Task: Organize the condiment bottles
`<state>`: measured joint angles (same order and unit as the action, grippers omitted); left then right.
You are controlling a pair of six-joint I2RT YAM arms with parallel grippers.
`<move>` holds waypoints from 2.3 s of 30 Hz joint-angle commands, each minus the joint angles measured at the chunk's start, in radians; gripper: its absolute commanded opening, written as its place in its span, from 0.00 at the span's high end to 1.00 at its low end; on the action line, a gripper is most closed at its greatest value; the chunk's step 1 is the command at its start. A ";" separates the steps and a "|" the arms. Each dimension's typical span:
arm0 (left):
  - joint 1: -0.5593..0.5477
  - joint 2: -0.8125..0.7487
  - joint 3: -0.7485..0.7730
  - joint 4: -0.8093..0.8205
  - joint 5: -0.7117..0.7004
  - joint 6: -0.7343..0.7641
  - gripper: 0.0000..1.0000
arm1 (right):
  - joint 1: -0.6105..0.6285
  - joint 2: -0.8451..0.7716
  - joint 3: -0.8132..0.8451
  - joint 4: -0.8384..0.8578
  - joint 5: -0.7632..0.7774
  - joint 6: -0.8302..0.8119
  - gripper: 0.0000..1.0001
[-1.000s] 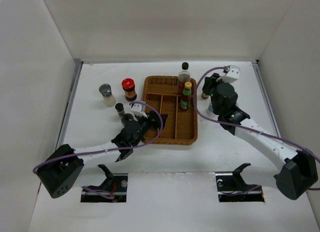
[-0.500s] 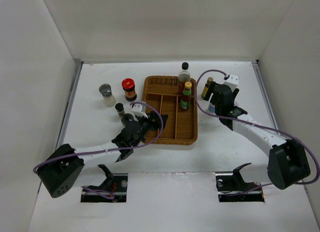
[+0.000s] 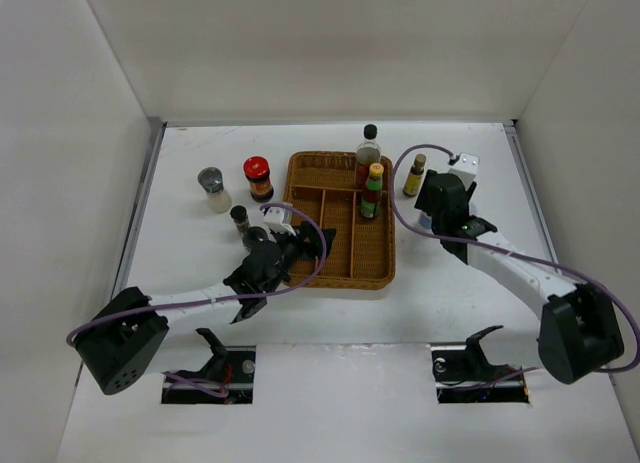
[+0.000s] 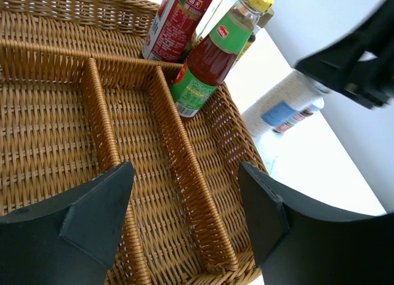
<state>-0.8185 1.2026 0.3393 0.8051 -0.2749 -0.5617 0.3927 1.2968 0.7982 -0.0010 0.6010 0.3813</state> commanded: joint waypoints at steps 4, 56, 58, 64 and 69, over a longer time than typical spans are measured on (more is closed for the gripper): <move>-0.003 0.000 0.003 0.063 0.006 -0.004 0.33 | 0.142 -0.263 0.009 -0.011 0.046 -0.027 0.60; 0.040 -0.313 -0.148 0.178 -0.021 0.051 0.32 | 0.403 0.425 0.397 0.450 -0.052 -0.216 0.19; 0.029 -0.316 -0.145 0.177 -0.026 0.060 0.32 | 0.407 0.374 0.389 0.447 -0.052 -0.219 0.14; 0.019 -0.299 -0.140 0.180 -0.027 0.057 0.32 | 0.423 0.198 0.349 0.411 -0.061 -0.217 0.11; 0.005 -0.261 -0.129 0.186 -0.021 0.046 0.32 | 0.349 -0.006 0.166 0.374 -0.029 -0.170 0.57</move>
<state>-0.8005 0.9329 0.1787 0.9386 -0.3031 -0.5121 0.7937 1.3705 1.0546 0.3786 0.5400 0.1719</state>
